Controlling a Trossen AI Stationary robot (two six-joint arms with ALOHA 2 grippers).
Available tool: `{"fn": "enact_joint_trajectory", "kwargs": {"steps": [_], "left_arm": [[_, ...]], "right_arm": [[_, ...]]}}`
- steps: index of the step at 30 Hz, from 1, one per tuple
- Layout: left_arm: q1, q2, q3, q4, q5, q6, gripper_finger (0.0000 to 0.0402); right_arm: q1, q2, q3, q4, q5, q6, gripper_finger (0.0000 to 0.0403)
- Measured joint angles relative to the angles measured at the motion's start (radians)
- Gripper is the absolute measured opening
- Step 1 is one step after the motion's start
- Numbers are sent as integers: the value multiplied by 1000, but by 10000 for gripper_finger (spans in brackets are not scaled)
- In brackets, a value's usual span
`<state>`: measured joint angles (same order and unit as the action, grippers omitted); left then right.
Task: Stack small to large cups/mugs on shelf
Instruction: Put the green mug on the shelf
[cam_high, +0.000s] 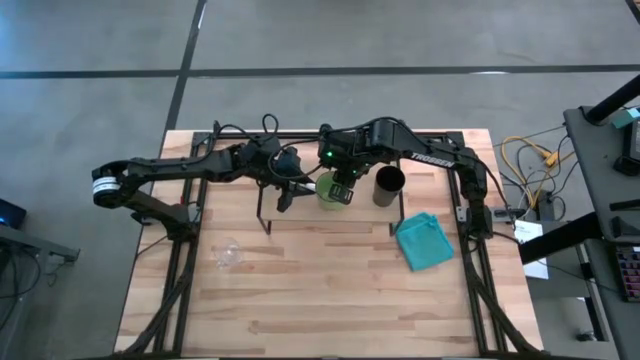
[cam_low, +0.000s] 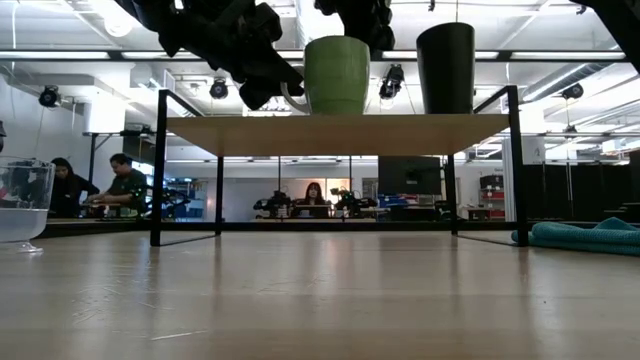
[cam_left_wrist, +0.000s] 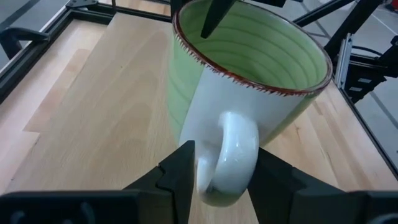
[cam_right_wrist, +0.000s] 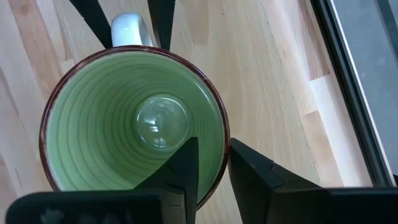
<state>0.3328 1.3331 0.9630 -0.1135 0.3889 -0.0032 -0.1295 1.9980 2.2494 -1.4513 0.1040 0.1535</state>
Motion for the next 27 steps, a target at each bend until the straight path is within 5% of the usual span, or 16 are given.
{"fn": "enact_joint_trajectory", "kwargs": {"steps": [27], "left_arm": [[-1, -48, 5, -2, 4, 0, 117]], "right_arm": [[-1, 0, 0, -1, 2, -8, 89]]}}
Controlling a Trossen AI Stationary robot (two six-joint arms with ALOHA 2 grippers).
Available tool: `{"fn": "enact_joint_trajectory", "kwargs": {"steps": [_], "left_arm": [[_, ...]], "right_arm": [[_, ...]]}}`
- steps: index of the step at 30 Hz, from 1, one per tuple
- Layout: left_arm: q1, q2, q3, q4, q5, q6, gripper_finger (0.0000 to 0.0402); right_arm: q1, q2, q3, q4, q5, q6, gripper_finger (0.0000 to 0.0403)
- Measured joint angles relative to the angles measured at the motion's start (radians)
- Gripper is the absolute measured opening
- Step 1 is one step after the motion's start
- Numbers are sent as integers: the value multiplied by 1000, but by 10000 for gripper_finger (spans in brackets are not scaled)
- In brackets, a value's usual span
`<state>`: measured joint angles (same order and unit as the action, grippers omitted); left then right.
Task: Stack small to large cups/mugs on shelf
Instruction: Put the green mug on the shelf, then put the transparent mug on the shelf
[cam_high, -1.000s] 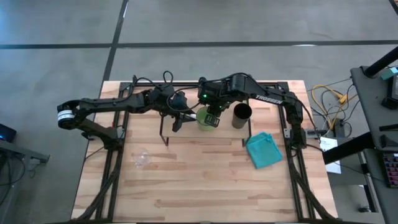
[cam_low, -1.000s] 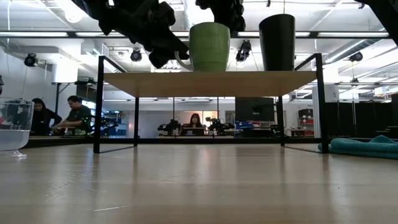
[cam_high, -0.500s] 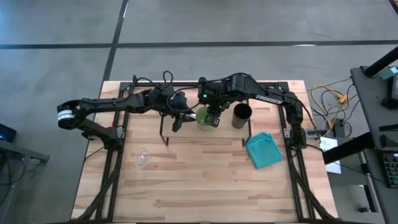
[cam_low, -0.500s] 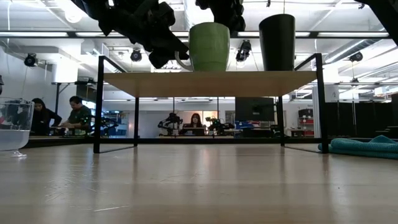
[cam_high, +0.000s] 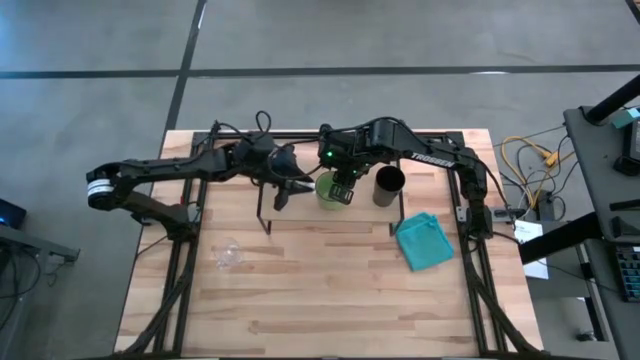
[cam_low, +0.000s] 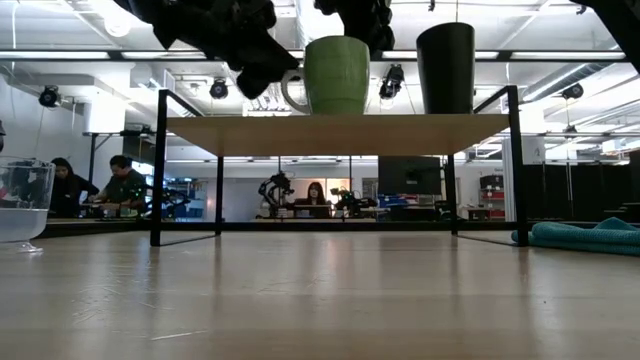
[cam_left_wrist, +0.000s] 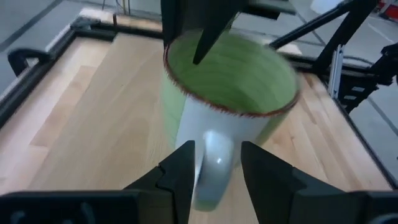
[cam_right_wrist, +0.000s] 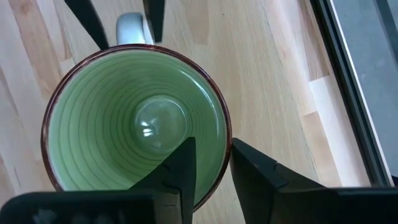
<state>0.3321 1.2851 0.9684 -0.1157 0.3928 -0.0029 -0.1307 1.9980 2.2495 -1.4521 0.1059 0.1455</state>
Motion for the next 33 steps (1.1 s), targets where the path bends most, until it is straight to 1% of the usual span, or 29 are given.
{"fn": "enact_joint_trajectory", "kwargs": {"steps": [7, 12, 15, 20, 22, 28, 33], "left_arm": [[0, -57, -5, -28, 0, -20, 117], [0, -108, -5, -63, 2, -24, 117], [0, -153, -4, -120, 8, -60, 117], [0, -247, 1, -286, 34, -76, 116], [-1, -293, 2, -353, 36, -108, 116], [-4, -418, 2, -577, 54, -160, 116], [-25, -501, 2, -749, 82, -270, 116]], "right_arm": [[3, -27, 2, -1, 0, 3, 89], [3, -56, 31, -2, 0, 4, 86], [8, -77, 48, -3, -9, 21, 88], [25, -117, 66, -5, -126, 85, 87], [42, -131, 72, -4, -157, 112, 83], [139, -158, 77, 3, -169, 137, 75], [242, -154, 75, 37, -164, 163, 73]]}}
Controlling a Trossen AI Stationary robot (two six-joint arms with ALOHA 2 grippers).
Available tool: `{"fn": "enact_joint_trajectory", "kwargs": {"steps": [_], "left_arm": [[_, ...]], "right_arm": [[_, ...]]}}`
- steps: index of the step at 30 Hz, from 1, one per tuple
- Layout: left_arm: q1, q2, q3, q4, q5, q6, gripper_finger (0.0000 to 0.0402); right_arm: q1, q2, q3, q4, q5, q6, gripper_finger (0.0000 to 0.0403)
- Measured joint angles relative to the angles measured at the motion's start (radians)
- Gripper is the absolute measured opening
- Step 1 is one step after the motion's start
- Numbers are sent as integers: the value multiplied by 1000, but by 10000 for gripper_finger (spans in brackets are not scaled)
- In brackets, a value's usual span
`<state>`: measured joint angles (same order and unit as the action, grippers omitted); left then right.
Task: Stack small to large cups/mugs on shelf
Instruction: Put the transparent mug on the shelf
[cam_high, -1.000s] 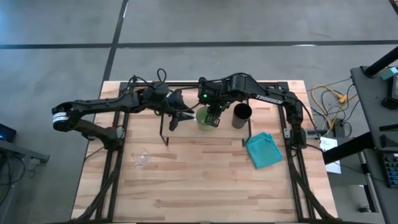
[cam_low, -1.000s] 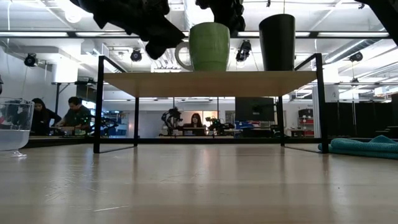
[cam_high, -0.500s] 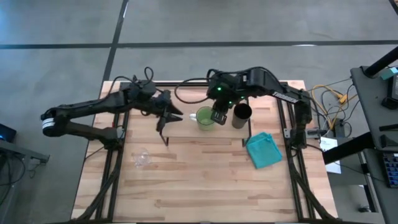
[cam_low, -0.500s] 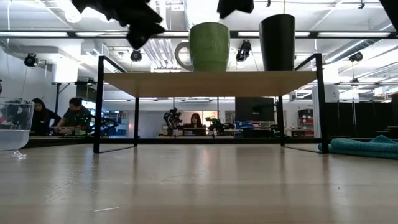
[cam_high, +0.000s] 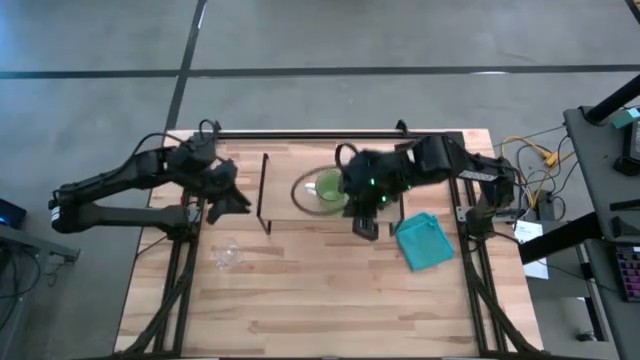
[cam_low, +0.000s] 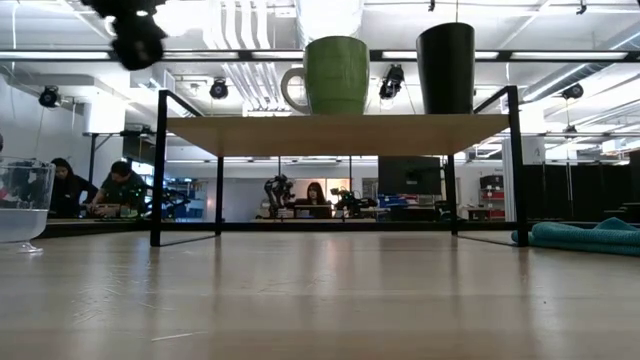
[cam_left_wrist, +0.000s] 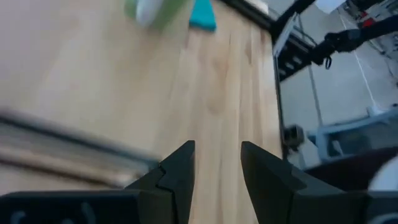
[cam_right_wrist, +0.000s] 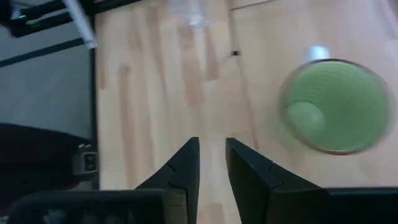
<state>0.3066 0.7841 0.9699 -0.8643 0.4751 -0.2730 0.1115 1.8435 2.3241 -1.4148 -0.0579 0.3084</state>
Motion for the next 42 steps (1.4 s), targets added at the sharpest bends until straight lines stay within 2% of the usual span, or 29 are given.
{"fn": "enact_joint_trajectory", "kwargs": {"steps": [6, 13, 20, 27, 35, 42], "left_arm": [[-26, -40, -13, -245, -9, -13, 116], [-28, 4, -49, -445, -18, -11, 116], [-52, 52, -123, -454, -19, 24, 116], [-79, 117, -214, -453, -19, -11, 116], [-79, 162, -243, -442, -20, -38, 116], [-79, 187, -245, -401, -59, -219, 116]], "right_arm": [[94, 23, -1, 65, 45, 65, 72], [164, 24, -2, 184, 67, 112, 71], [202, 24, -6, 200, 96, 112, 71], [212, 24, -7, 200, 108, 149, 70], [211, 24, -10, 197, 112, 154, 77], [211, 24, -10, 198, 112, 153, 77]]}}
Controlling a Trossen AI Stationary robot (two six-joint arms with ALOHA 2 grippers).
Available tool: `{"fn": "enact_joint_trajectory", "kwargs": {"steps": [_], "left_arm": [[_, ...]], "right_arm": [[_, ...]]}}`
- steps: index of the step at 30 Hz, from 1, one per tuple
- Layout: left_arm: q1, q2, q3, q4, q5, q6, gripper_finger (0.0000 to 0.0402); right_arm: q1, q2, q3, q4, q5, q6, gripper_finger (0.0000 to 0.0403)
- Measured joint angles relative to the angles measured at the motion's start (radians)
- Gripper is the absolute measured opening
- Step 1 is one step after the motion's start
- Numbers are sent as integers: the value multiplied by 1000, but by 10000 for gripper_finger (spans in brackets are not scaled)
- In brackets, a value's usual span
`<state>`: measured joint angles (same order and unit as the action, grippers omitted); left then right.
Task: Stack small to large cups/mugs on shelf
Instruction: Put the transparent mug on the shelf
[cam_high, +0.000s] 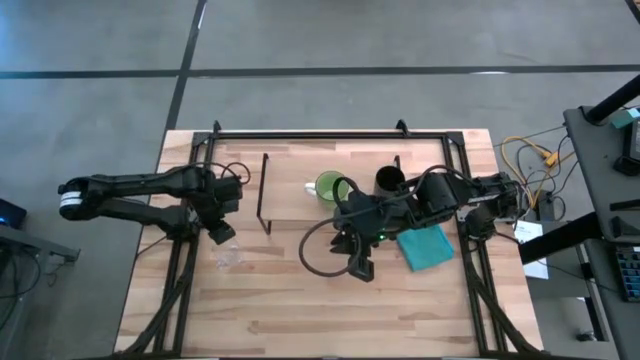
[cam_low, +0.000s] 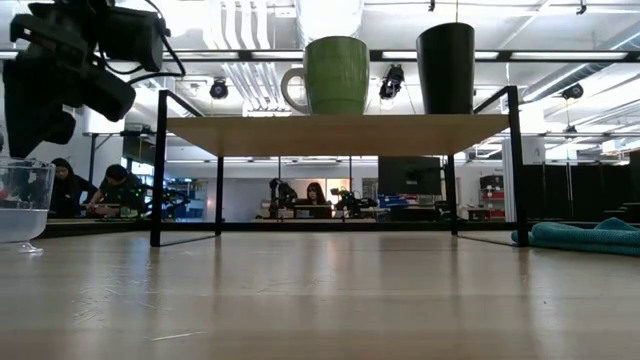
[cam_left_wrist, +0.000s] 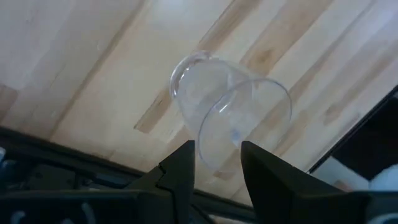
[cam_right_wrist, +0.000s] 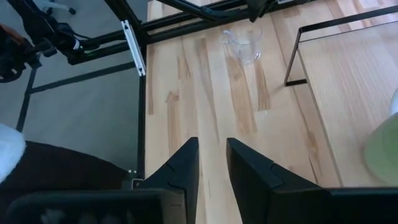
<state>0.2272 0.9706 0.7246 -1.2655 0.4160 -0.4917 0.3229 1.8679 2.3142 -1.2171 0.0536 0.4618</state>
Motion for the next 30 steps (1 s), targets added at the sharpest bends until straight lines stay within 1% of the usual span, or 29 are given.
{"fn": "enact_joint_trajectory", "kwargs": {"steps": [10, 24, 27, 30], "left_arm": [[0, 33, -21, 5, -63, -18, 116], [0, 39, -94, 90, -70, -19, 114], [0, 39, -94, 93, -73, 14, 90], [0, 37, -90, 95, -74, 40, 41]], "right_arm": [[0, 0, 0, 0, 0, -1, 77], [0, 0, -1, 0, 0, -8, 77], [0, 0, -1, 0, 0, -8, 77], [0, 0, -1, 0, 0, -8, 77]]}}
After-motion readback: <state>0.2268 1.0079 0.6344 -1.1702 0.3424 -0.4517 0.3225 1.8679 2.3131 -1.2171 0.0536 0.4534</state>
